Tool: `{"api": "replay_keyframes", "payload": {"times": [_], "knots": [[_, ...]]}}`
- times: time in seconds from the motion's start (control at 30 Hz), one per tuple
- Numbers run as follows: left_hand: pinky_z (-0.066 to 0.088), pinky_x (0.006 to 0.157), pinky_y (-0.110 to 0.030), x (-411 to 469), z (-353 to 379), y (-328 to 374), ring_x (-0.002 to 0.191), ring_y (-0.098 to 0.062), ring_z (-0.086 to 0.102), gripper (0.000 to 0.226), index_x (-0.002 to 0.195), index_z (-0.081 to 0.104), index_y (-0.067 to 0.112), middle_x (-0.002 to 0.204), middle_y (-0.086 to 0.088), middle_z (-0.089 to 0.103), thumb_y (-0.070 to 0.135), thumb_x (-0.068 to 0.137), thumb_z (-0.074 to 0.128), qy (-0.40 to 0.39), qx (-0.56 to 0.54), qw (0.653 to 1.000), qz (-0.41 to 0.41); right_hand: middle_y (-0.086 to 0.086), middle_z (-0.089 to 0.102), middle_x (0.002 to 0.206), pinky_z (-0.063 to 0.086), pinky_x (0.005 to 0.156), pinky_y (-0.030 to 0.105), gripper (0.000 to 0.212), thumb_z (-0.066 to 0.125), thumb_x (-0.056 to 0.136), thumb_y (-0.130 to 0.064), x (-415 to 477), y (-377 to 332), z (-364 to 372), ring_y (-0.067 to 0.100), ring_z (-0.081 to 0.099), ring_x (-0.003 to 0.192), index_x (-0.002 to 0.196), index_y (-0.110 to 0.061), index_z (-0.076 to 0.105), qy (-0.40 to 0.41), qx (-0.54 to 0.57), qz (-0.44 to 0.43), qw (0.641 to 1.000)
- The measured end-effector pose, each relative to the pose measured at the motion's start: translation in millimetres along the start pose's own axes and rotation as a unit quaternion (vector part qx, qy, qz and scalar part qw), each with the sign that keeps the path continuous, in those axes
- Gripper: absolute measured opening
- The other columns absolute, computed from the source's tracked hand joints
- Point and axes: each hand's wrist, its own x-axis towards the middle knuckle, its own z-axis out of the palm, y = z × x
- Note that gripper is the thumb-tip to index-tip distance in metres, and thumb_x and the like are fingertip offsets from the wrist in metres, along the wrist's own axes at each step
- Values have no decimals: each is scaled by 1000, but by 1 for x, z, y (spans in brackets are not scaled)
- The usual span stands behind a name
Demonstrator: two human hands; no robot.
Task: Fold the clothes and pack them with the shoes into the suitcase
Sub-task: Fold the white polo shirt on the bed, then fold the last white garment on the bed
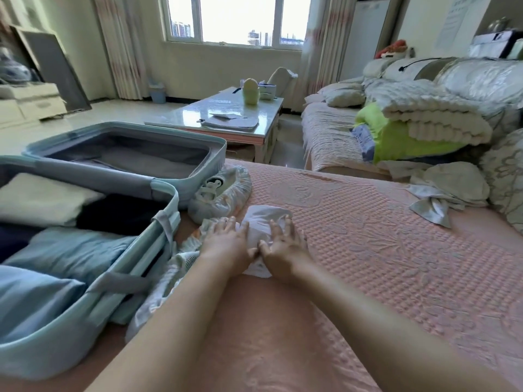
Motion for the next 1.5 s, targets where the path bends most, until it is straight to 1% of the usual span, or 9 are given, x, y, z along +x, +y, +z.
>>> {"api": "replay_keyframes", "payload": {"times": [0.13, 0.27, 0.47, 0.6, 0.73, 0.9, 1.17, 1.37, 1.5], "knots": [[-5, 121, -40, 4, 0, -7, 151, -22, -15, 80, 159, -2, 21, 166, -1, -9, 52, 97, 39, -55, -96, 994, 23, 6, -17, 167, -6, 123, 50, 71, 39, 98, -54, 5, 5, -11, 25, -12, 154, 159, -26, 16, 33, -39, -67, 996], [-4, 123, -41, 8, 4, -16, 151, -18, -16, 78, 159, 1, 28, 166, 4, -6, 44, 95, 42, -58, -129, 989, 37, 1, -12, 168, -5, 125, 40, 73, 31, 102, -56, 7, 9, 0, 18, -15, 154, 162, -25, 2, -19, -44, -97, 994], [1, 122, -43, 4, -2, 2, 152, -21, -1, 73, 159, 10, 25, 166, -1, 9, 54, 96, 35, 35, -44, 998, 18, 0, -12, 168, -5, 125, 40, 70, 30, 104, -54, 9, 16, -1, 17, -16, 153, 161, -27, 1, -47, -6, -91, 995], [17, 118, -40, 4, -10, 22, 147, -22, 18, 69, 157, 17, 27, 161, 3, 24, 37, 95, 46, 122, -109, 986, 32, 0, 6, 169, 9, 125, 46, 64, 38, 103, -52, -3, 38, -31, 21, 3, 155, 159, -28, 20, -3, 51, -88, 995], [27, 114, -40, 10, -16, 74, 139, -23, 31, 62, 151, 32, 28, 150, 1, 41, 30, 93, 51, 165, -200, 963, 73, 2, 19, 166, 21, 122, 46, 63, 48, 99, -47, -12, 95, -70, 24, 20, 152, 156, -29, 29, 31, -5, -44, 999], [33, 114, -41, 41, -21, 169, 138, -21, 35, 59, 148, 35, 31, 148, 1, 43, 33, 93, 54, 132, -208, 961, 126, 6, 36, 155, 37, 113, 45, 55, 47, 97, -43, -17, 197, -123, 30, 42, 137, 150, -28, 39, 40, -21, 65, 997], [41, 108, -44, 123, -15, 342, 132, -25, 45, 58, 148, 33, 30, 149, -2, 44, 30, 94, 53, 68, -191, 961, 189, 7, 32, 159, 40, 110, 42, 59, 48, 95, -36, 2, 357, -166, 33, 44, 135, 151, -25, 35, 62, -36, 175, 982], [46, 98, -42, 182, 1, 411, 127, -27, 47, 60, 150, 31, 29, 144, -3, 46, 25, 93, 51, 45, -130, 962, 235, 3, 30, 158, 34, 110, 42, 70, 50, 93, -34, 53, 426, -157, 28, 40, 136, 157, -33, 22, 125, -38, 172, 976], [42, 100, -40, 218, 9, 433, 125, -28, 49, 62, 150, 31, 26, 145, -5, 44, 21, 92, 53, 53, -111, 959, 254, 4, 47, 148, 35, 103, 41, 43, 47, 100, -40, 87, 451, -159, 27, 49, 129, 142, -31, 50, 192, -72, 167, 964]]}}
